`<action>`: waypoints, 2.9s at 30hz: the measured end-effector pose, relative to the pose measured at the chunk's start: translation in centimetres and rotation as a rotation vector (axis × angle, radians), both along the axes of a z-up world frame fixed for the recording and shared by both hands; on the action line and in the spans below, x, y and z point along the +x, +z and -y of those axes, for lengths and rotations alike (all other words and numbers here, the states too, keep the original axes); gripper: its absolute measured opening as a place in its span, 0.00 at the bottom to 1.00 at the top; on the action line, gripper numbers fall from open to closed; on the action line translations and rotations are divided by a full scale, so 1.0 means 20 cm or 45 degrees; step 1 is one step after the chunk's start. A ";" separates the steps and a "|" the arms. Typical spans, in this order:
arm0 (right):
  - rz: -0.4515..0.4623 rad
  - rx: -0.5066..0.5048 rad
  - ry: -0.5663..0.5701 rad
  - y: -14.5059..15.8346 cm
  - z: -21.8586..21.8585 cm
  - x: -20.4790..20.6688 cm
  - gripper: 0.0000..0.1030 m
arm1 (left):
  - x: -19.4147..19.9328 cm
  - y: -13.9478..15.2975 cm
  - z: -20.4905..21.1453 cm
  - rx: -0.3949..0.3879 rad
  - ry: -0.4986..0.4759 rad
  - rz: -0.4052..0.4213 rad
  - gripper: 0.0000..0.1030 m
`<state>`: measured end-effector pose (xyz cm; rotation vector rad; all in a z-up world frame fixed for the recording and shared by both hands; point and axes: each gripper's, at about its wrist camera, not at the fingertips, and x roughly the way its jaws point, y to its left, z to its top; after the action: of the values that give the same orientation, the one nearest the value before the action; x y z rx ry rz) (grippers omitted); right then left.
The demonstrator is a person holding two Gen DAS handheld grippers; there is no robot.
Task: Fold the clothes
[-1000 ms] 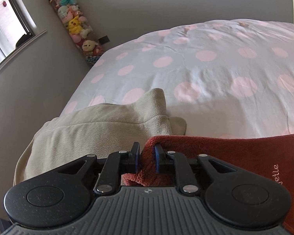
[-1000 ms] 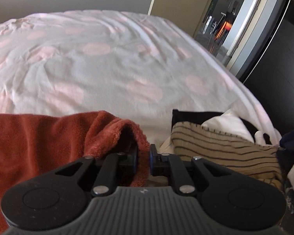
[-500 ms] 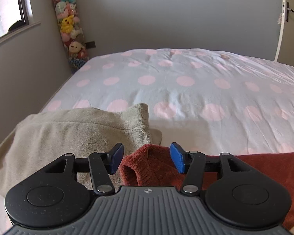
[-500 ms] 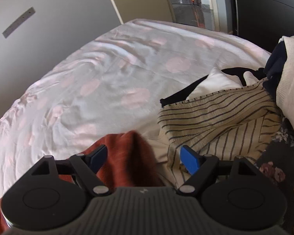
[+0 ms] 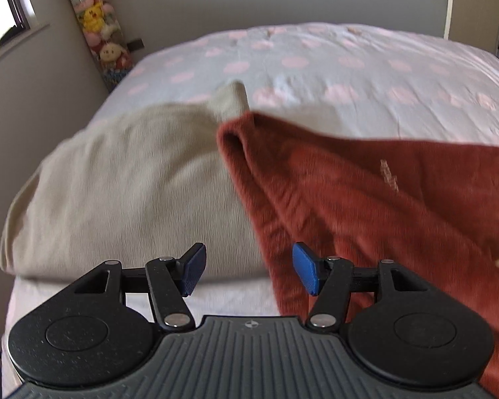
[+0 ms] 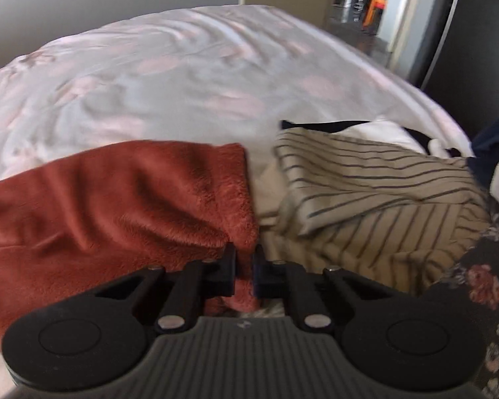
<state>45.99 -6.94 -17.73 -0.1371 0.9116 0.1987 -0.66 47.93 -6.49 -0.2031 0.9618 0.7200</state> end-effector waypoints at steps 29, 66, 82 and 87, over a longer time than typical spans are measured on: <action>-0.093 0.442 -0.083 0.17 0.00 -1.19 0.62 | -0.37 -0.20 0.18 -0.362 0.007 0.164 0.05; -0.090 0.593 -0.167 0.24 0.16 -1.27 0.62 | -0.49 -0.28 0.09 -0.439 0.116 0.064 0.38; 0.059 0.348 -0.094 0.43 0.76 -1.36 0.61 | -0.54 -0.24 0.12 -0.194 0.170 -0.202 0.00; -0.017 0.362 -0.111 0.32 0.78 -1.25 0.51 | -0.47 -0.16 0.17 -0.185 0.118 -0.152 0.04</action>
<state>20.98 -22.60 -11.23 0.1672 0.8916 0.2457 -9.99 44.50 -9.78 -0.3363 1.1259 0.7541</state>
